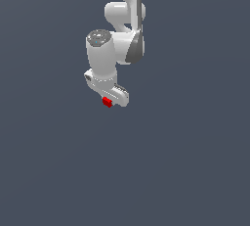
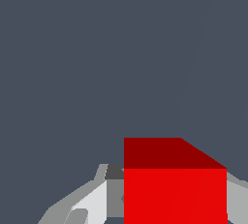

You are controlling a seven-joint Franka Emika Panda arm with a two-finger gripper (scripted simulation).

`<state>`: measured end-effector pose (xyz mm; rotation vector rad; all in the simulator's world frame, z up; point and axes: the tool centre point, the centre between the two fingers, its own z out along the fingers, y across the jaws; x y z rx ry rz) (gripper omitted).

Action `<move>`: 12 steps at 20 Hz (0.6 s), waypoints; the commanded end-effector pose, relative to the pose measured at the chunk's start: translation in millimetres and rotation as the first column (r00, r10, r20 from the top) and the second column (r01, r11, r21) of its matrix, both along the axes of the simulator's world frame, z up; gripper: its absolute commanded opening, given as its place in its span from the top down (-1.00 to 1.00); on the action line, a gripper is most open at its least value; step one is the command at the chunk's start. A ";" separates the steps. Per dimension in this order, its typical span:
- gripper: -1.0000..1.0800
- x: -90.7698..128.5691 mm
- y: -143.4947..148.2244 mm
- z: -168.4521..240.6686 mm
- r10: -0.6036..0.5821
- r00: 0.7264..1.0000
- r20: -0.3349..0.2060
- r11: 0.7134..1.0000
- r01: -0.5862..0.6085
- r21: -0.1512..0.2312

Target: Pick up the red cube and move it to a goal position.

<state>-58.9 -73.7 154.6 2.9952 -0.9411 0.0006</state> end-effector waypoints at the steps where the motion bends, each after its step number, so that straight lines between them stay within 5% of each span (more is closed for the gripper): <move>1: 1.00 6.3 2.4 26.1 -0.001 1.000 0.000 1.000 0.001 -0.001; 12: 1.00 36.7 13.8 135.4 -0.001 1.000 0.000 1.000 0.001 -0.001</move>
